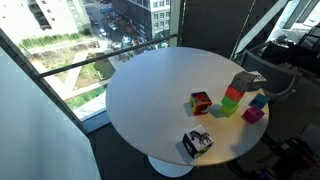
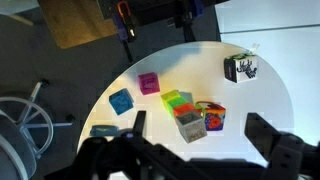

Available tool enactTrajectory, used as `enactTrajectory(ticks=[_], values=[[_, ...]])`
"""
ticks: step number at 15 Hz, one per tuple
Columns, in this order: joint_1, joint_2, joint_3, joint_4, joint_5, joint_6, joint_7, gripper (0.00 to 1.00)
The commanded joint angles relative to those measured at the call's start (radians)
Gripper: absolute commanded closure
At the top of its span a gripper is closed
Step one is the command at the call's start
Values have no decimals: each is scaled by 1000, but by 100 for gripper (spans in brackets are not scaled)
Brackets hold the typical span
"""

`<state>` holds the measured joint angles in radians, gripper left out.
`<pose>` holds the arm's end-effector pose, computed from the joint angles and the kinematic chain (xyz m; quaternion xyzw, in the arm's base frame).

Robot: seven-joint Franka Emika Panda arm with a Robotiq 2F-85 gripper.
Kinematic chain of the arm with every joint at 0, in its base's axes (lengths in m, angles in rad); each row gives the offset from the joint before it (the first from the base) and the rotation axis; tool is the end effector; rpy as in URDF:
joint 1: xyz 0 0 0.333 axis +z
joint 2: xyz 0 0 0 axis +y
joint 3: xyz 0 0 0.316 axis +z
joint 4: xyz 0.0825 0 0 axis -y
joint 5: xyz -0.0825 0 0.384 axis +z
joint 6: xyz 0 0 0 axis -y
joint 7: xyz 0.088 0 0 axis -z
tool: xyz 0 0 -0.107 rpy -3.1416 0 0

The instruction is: Put the purple toy block on top of the stacked toy blocks

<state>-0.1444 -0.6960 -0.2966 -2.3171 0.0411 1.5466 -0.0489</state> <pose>0.2956 -0.1595 0.5677 -0.9798 0.1570 0.0229 0.1220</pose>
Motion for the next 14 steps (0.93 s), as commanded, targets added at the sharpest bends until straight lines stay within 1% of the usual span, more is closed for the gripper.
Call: enactTrajectory(ticks=[1, 6, 10, 14], values=[[-26, 7, 18, 3, 11, -3, -14, 0], [-26, 6, 18, 3, 11, -3, -14, 0], [-26, 31, 49, -4, -3, 11, 4, 0], [-26, 68, 88, -27, -21, 66, 25, 0]])
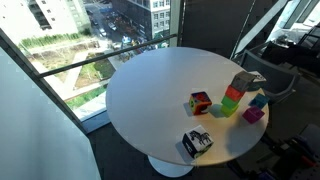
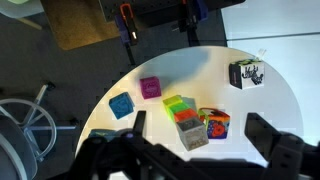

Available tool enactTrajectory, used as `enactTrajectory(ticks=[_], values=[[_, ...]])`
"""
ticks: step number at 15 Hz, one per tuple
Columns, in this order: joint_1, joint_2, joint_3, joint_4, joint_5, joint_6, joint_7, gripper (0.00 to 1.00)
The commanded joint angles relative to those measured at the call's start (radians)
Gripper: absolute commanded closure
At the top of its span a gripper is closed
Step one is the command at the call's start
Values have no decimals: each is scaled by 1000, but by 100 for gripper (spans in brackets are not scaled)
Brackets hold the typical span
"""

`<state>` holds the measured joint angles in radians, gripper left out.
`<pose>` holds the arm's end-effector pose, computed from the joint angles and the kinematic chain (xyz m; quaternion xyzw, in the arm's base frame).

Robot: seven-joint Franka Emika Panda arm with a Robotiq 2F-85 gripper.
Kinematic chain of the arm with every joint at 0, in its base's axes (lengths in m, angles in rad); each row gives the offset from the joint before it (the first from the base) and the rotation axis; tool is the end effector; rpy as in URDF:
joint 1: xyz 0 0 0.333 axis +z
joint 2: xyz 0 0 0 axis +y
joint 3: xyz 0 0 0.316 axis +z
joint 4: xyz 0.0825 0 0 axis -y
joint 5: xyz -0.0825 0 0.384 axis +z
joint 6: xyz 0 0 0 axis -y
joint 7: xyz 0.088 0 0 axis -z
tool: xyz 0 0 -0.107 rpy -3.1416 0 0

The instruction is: Put the purple toy block on top of the stacked toy blocks

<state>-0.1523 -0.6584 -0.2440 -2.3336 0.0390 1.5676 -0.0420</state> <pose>0.3116 -0.1431 0.5530 -0.9828 0.1475 0.0417 0.1034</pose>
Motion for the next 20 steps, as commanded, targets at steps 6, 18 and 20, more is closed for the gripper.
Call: enactTrajectory(ticks=[6, 18, 20], values=[[-26, 112, 51, -78, -49, 197, 27, 0], [-46, 230, 5, -175, -39, 454, -59, 0], [-50, 236, 9, -172, -45, 449, -47, 0]])
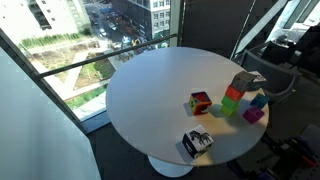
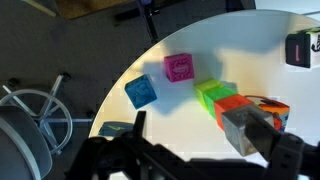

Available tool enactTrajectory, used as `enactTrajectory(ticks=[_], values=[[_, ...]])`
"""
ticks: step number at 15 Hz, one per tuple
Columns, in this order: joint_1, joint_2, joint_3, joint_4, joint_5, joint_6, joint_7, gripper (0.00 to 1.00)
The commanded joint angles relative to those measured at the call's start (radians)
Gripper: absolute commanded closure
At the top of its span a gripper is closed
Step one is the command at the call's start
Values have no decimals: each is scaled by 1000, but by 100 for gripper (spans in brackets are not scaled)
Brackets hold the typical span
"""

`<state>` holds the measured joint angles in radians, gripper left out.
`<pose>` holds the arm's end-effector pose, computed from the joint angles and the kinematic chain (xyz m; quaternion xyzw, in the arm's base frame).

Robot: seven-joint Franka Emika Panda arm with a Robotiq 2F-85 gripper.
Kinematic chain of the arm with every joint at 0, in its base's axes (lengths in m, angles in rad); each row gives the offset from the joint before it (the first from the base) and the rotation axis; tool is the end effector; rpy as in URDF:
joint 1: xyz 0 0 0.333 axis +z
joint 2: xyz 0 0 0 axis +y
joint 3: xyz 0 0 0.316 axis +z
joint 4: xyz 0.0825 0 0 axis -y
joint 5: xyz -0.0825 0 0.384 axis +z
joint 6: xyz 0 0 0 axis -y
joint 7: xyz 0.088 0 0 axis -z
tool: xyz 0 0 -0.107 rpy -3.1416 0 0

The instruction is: Put the purple toy block on top of the stacked toy blocks

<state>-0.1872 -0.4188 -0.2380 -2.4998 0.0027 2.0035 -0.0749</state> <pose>0.3667 -0.1665 0.4216 -0.9845 0.1626 0.0310 0.0582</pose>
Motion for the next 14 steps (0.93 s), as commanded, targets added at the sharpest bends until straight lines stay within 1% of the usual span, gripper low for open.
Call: enactTrajectory(ticks=[1, 6, 11, 14], values=[[-9, 2, 7, -1, 4, 1, -3, 0], [-9, 2, 7, -3, 4, 2, -3, 0], [-8, -3, 14, -55, -9, 34, -17, 0], [-11, -9, 10, -95, -16, 77, -39, 0]])
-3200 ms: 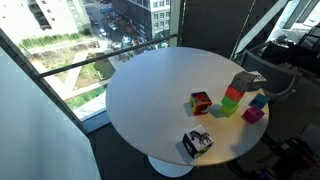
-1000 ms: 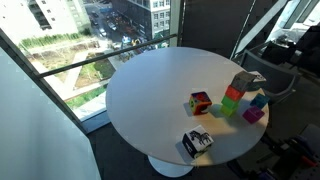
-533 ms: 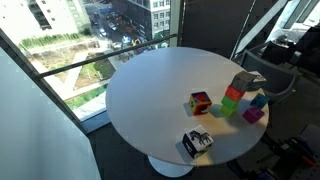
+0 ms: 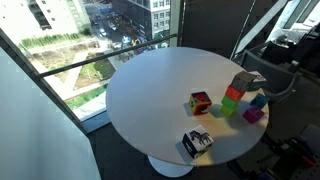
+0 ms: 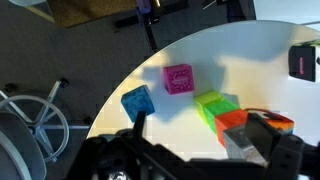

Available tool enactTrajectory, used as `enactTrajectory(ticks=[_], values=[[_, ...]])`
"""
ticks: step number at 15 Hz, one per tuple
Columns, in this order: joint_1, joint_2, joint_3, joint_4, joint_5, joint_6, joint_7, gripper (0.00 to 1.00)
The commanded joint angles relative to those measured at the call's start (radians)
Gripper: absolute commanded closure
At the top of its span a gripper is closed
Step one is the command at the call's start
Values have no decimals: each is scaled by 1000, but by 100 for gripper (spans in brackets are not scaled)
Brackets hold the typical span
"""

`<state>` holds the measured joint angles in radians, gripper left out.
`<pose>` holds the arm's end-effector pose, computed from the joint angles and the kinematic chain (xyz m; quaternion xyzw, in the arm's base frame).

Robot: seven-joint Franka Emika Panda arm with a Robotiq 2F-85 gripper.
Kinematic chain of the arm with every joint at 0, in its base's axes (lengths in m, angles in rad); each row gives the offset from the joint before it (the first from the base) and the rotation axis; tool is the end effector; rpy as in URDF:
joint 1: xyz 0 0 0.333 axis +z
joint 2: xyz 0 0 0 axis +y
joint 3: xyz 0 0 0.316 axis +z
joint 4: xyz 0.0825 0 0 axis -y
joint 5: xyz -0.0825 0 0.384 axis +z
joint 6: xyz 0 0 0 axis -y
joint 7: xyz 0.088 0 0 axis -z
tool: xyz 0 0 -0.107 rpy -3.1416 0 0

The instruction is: Put the purple toy block on top of the stacked toy blocks

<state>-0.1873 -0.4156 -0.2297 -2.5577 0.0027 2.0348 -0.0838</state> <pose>0.3593 -0.1574 0.3973 -0.9852 0.1540 0.0455 0.0597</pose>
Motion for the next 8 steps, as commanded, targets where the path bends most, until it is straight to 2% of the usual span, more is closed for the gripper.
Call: enactTrajectory(ticks=[1, 8], values=[[-11, -12, 1, -49, -17, 60, -36, 0], [-18, -8, -13, -148, -24, 167, -75, 0]])
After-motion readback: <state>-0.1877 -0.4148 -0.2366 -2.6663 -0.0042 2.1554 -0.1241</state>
